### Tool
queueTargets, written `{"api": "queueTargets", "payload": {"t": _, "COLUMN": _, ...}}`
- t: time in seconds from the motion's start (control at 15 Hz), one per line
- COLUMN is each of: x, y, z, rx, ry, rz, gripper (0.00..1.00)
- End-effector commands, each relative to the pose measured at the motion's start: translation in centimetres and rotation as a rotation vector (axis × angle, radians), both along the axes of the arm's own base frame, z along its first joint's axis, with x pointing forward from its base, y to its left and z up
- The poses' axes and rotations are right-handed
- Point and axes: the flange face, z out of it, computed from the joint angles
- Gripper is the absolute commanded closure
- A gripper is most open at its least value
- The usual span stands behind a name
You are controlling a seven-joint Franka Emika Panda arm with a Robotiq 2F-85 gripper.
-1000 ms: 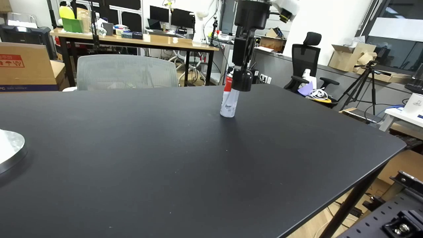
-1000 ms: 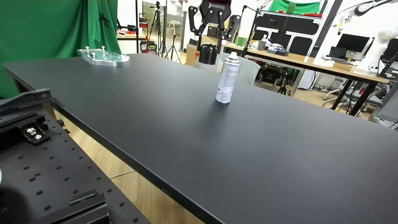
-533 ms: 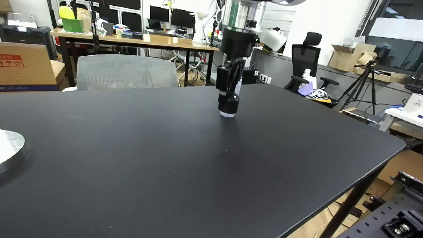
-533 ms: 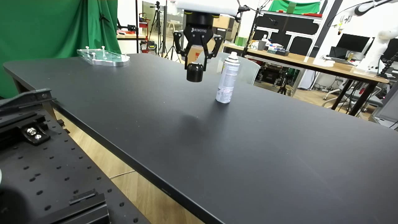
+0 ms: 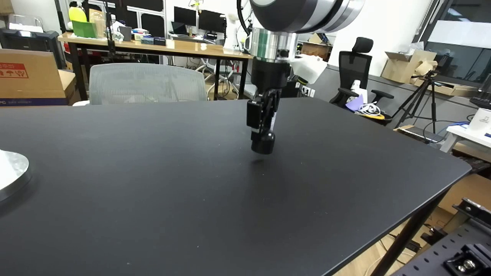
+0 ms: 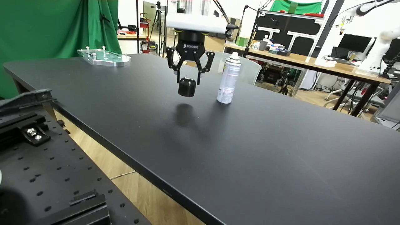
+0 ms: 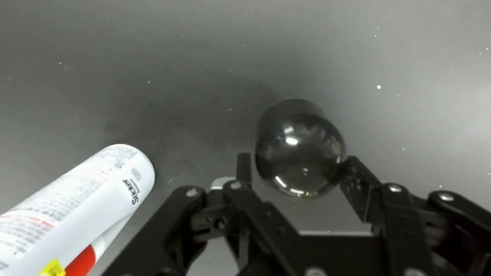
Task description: Take the top off the bottle
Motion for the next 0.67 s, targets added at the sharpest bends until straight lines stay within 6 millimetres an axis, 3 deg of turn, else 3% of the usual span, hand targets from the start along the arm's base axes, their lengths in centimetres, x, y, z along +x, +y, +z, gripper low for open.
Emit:
{"api": "queueTargets", "payload": {"t": 0.0, "x": -0.2, "y": 0.3, "z": -0.3, "rx": -0.006, "ry": 0.026, "rz": -0.029, "gripper": 0.05}}
{"api": "queueTargets", "payload": {"t": 0.07, "x": -0.2, "y": 0.3, "z": -0.3, "rx": -0.004, "ry": 0.034, "rz": -0.030, "gripper": 0.01}}
{"api": "queueTargets", "payload": {"t": 0.33, "x": -0.7, "y": 0.3, "z": 0.6, "rx": 0.000, "ry": 0.048, "rz": -0.030, "gripper": 0.00}}
{"api": "queueTargets", "payload": {"t": 0.6, "x": -1.9, "y": 0.3, "z": 2.9, "rx": 0.041, "ry": 0.157, "rz": -0.025, "gripper": 0.00}}
